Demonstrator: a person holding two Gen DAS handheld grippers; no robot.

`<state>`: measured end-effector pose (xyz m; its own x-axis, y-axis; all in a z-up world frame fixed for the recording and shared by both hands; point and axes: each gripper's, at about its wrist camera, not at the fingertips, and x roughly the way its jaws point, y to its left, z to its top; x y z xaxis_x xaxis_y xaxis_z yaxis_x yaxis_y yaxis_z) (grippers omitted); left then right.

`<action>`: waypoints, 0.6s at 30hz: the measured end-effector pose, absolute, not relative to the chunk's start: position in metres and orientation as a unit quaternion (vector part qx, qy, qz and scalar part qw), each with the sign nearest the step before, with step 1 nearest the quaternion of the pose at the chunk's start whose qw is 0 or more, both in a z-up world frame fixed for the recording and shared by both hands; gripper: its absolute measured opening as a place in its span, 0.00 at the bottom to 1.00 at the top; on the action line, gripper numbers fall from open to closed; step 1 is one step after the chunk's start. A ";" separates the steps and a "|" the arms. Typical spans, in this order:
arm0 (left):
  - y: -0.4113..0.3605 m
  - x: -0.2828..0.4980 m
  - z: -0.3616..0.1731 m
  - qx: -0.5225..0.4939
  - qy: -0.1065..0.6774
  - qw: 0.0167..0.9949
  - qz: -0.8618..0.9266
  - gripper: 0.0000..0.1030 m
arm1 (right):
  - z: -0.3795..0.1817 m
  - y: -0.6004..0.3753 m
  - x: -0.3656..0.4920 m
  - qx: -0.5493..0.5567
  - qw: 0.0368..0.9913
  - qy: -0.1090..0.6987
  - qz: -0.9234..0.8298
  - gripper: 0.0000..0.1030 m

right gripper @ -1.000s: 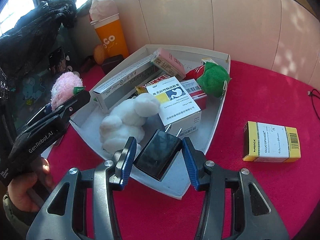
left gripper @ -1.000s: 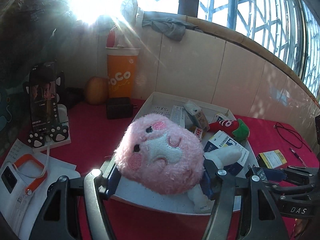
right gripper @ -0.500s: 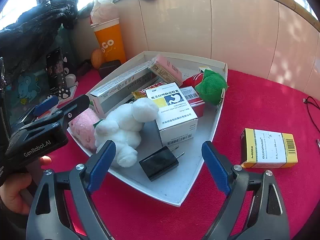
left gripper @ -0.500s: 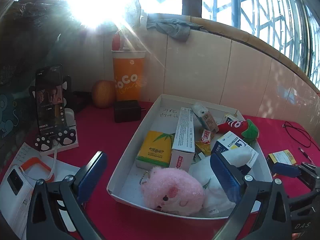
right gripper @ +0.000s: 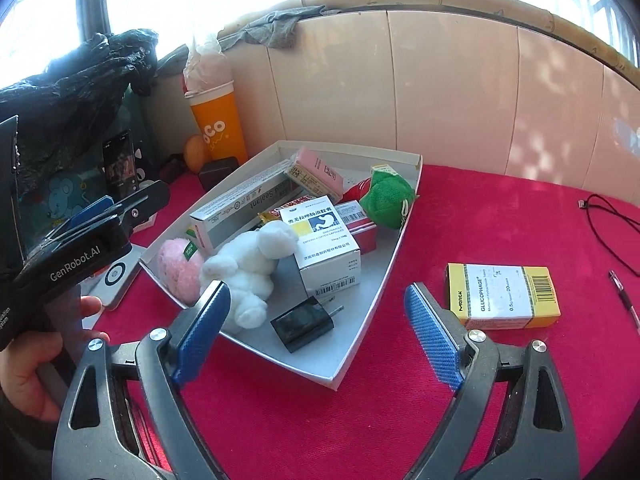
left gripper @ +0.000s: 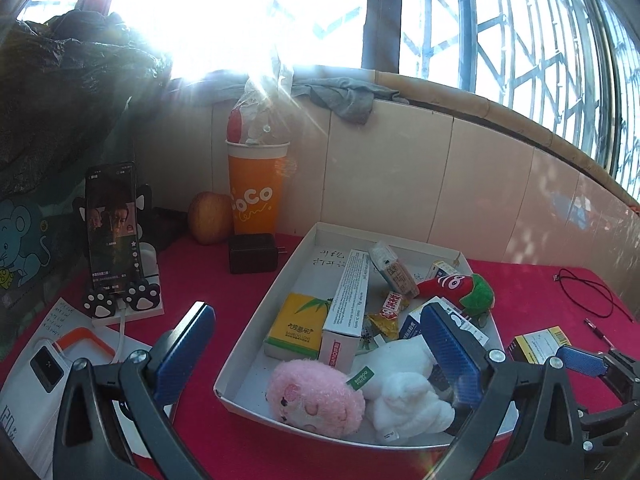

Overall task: Organize objects
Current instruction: 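Open both grippers to release the plush and plug into the tray, then grasp the yellow-white Glucophage box with the left gripper while the right grasps the black pen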

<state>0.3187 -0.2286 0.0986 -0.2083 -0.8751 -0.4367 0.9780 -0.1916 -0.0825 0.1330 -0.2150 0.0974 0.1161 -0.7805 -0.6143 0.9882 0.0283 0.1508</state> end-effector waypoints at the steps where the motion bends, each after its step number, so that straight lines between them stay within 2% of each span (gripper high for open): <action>1: -0.227 0.316 0.100 0.148 0.171 0.610 -0.760 1.00 | 0.098 -0.213 0.130 0.282 0.692 0.182 -0.640 0.87; 10: -0.217 0.291 0.110 0.157 0.156 0.571 -0.790 1.00 | 0.112 -0.187 0.083 0.296 0.673 0.129 -0.665 0.87; 18: -0.206 0.270 0.123 0.143 0.146 0.525 -0.826 1.00 | 0.124 -0.137 -0.013 0.329 0.613 0.050 -0.716 0.87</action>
